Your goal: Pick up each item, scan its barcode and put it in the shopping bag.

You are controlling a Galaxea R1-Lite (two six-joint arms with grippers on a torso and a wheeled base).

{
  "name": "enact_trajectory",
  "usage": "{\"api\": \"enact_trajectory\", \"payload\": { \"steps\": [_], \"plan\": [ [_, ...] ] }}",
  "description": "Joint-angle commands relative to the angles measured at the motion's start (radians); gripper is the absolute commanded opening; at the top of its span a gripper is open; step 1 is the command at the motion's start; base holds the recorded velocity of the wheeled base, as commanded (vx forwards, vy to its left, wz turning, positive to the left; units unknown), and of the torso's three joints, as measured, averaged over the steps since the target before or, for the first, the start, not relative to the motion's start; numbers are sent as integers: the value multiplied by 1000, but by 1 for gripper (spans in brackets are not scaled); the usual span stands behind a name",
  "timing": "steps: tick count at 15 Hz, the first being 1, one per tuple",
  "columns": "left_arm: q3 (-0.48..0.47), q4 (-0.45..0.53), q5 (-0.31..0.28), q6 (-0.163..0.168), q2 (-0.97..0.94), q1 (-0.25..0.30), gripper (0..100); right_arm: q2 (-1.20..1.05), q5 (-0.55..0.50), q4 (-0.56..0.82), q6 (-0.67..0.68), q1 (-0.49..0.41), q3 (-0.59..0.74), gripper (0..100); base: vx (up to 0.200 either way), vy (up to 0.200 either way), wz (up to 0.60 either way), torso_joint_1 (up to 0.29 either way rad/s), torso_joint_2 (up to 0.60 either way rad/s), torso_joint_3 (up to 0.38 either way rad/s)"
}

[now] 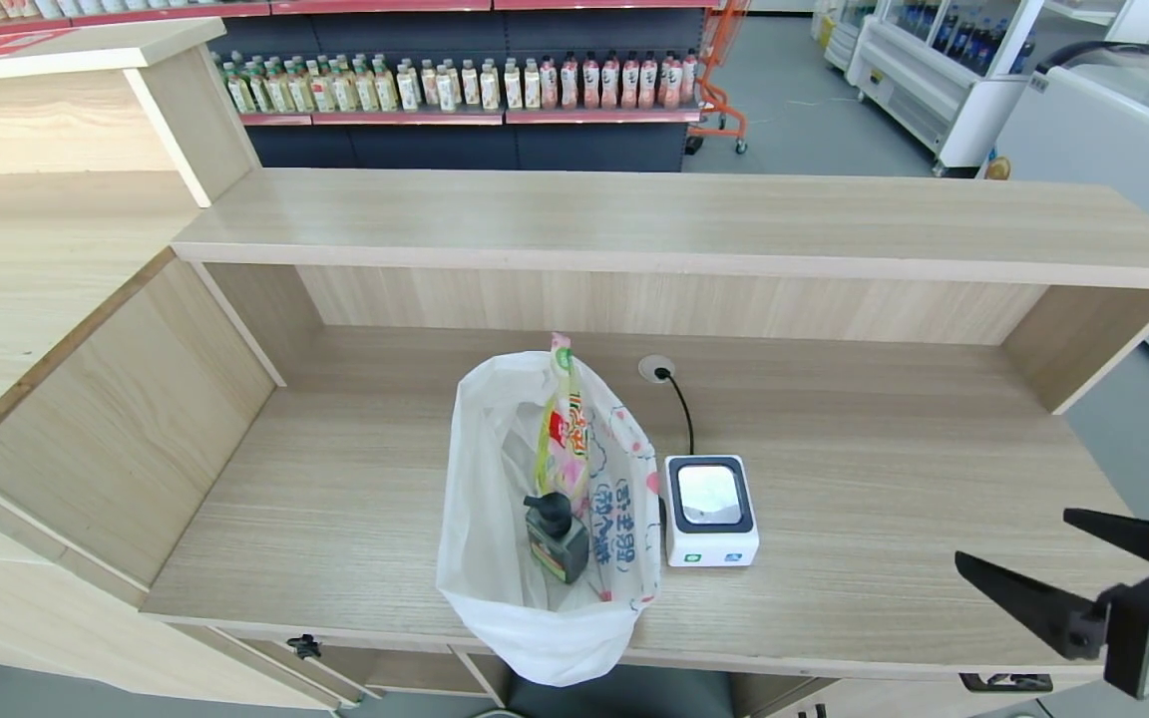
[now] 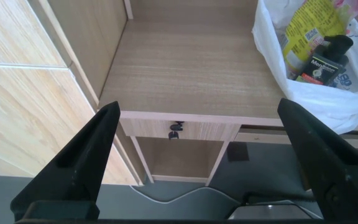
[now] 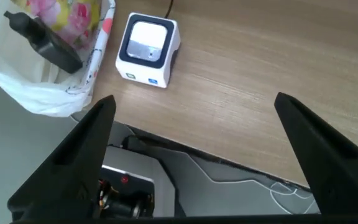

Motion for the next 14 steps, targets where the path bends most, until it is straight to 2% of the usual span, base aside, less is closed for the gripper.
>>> {"api": "enact_trajectory", "payload": {
  "steps": [1,2,3,4,6,7,8,10,14],
  "plan": [
    [0,0,0,0,0,0,100,-140,94,4,-29,-119,99,100,0,0,0,0,0,0],
    [0,0,0,0,0,0,100,-201,223,2,-97,-210,151,100,0,0,0,0,0,0],
    [0,0,0,0,0,0,100,-264,295,-1,-132,-276,203,100,0,0,0,0,0,0],
    [0,0,0,0,0,0,100,-350,309,4,-135,-309,266,100,0,0,0,0,0,0],
    [0,0,0,0,0,0,100,-523,266,17,-135,-360,366,100,0,0,0,0,0,0],
    [0,0,0,0,0,0,100,-598,199,77,-121,-366,366,100,0,0,0,0,0,0],
    [0,0,0,0,0,0,100,-612,188,91,-117,-366,366,100,0,0,0,0,0,0],
    [0,0,0,0,0,0,100,-764,183,226,-105,-394,366,100,0,0,0,0,0,0],
    [0,0,0,0,0,0,100,-914,229,244,-108,-411,366,100,0,0,0,0,0,0]
  ]
}}
